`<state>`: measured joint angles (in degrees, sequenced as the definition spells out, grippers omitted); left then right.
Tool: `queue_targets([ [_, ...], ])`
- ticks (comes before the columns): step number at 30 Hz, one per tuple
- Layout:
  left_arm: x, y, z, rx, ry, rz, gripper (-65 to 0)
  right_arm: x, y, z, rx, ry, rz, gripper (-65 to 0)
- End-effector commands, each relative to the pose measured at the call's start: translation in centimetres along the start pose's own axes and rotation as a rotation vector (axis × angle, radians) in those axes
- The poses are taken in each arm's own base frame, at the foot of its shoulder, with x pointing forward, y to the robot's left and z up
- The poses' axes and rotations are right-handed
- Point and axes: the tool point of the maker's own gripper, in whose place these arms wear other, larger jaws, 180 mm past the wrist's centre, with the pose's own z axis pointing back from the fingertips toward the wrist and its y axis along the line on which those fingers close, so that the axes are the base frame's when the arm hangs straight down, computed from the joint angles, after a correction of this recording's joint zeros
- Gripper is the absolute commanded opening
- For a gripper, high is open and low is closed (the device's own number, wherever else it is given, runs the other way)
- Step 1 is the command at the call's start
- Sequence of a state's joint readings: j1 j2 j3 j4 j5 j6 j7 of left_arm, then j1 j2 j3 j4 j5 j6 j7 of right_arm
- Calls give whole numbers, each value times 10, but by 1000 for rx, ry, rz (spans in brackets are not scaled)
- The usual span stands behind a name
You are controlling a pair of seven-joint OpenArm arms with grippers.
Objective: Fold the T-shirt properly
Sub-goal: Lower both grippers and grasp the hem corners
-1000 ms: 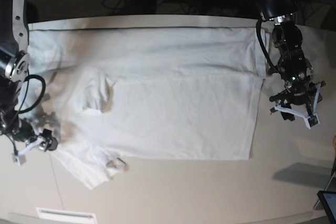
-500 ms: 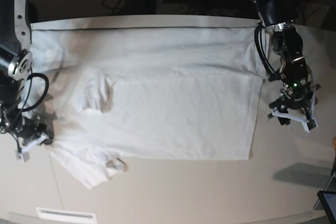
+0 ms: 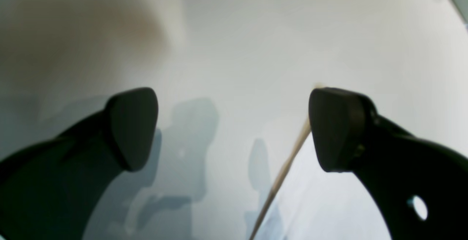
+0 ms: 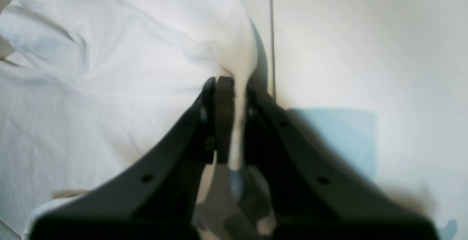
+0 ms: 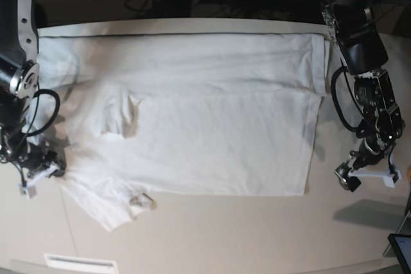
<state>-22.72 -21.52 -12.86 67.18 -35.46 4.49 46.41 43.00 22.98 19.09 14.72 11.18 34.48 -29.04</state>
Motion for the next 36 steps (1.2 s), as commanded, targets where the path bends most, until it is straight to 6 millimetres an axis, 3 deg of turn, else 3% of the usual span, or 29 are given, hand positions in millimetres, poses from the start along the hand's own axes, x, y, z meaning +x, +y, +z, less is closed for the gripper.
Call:
queue_targets([
  [1,27,-9,0,-26,-56,4,-8,28,-1,9,-2,-56,15,-641],
  [7,7,-7,-32,-11,67,104,-13,28,-1,9,-2,-56,15,-641],
  [11,15,-38,-39,-66,60,14,-13,27,-1,8,-2,-56,16,-641],
  [14,7,-56,-50,-68,93,-62,-13,28,-1,9,-1,-57,18,-641],
  [19,-18,-61,-69,-34,171,-71,-13,28,-2,9,-3,-57,18,-641],
  [29,-35,-71,-73,-46,203,-63,-13,29,-3,11,-4,-58,19,-641],
  [34,-46,-89,-73,-88,218,-68,-13,28,-2,10,-1,-58,19,-641],
  [36,-53,-104,-73,-145,231,-88,-15,29,-3,10,-3,-58,19,-641],
])
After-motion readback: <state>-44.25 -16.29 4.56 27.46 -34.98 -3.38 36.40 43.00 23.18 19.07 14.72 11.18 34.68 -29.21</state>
